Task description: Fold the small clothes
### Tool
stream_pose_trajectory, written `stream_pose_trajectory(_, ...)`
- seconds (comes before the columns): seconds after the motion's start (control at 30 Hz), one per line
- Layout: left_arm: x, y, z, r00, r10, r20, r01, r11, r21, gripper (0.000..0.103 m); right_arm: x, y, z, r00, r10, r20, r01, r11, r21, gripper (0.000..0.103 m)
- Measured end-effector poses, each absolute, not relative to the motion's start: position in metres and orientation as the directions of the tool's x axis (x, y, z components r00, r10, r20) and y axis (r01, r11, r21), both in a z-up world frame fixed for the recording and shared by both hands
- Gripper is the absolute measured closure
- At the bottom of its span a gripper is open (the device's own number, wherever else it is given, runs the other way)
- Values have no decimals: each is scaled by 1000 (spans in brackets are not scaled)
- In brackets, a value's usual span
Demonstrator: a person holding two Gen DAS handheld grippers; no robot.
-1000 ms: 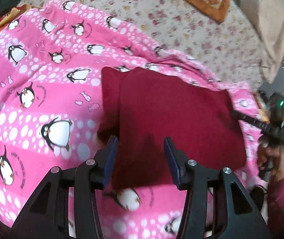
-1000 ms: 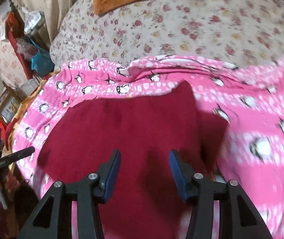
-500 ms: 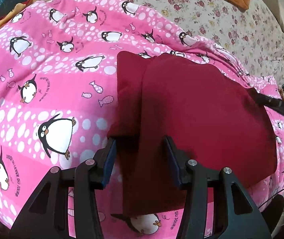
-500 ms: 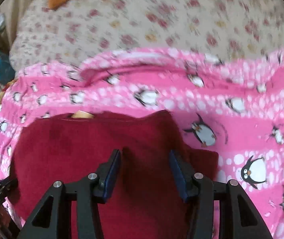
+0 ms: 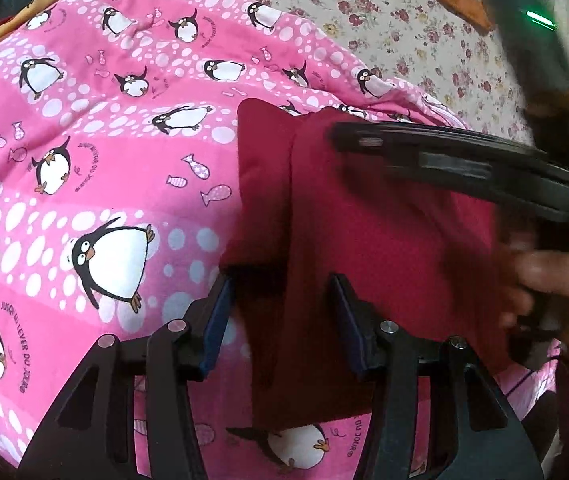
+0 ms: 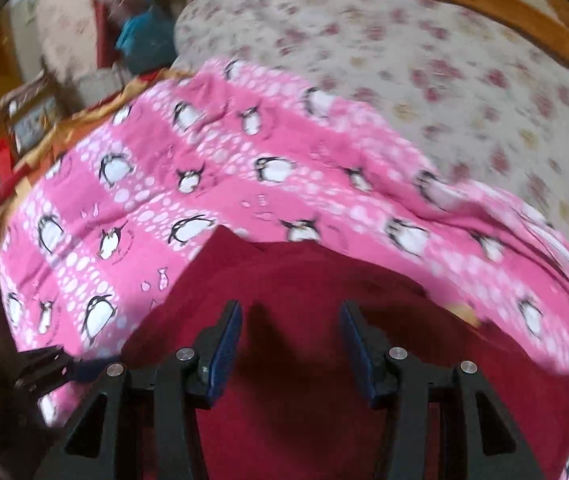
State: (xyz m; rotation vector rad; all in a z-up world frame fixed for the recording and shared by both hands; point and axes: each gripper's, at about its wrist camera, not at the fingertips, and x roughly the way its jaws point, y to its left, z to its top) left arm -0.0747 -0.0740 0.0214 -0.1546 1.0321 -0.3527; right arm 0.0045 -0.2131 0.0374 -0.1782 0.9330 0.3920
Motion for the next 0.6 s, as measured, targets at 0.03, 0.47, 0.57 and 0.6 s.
stream_pose_trajectory(0.03, -75, -74, 21, 462, -362, -810, 220, 931, -290, 52, 12, -206, 31, 524, 242, -817, -404, 915, 12, 55)
stream_pose_trajectory(0.47, -71, -60, 20, 435, -446, -782, 216, 895, -390, 51, 40, -201, 21, 465, 314, -828, -356, 922, 150, 52)
stream_pose_trajectory(0.57, -70, -51, 22, 429, -481, -765, 199, 876, -439, 51, 27, -212, 29, 469, 354, -809, -352, 915, 197, 50)
stream_pose_trajectory(0.6, -70, -48, 23, 431, -486, -760, 190, 872, -450, 51, 24, -213, 28, 462, 363, -809, -355, 912, 207, 46)
